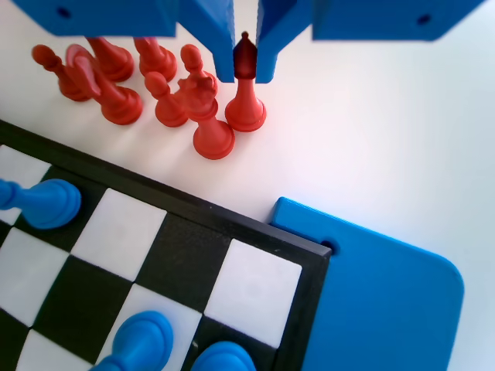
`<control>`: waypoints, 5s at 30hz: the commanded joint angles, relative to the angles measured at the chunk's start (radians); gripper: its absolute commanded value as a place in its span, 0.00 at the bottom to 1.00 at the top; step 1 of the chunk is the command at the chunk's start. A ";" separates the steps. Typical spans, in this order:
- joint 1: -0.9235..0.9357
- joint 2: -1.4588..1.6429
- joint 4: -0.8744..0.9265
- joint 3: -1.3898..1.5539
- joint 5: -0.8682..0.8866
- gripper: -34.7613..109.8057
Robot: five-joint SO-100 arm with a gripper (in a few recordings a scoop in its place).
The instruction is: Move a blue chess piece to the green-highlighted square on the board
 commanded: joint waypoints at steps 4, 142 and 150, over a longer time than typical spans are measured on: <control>0.020 0.041 0.008 0.011 -0.037 0.32; -1.042 0.497 -0.009 0.480 0.448 0.32; -1.052 0.495 -0.028 0.506 0.443 0.32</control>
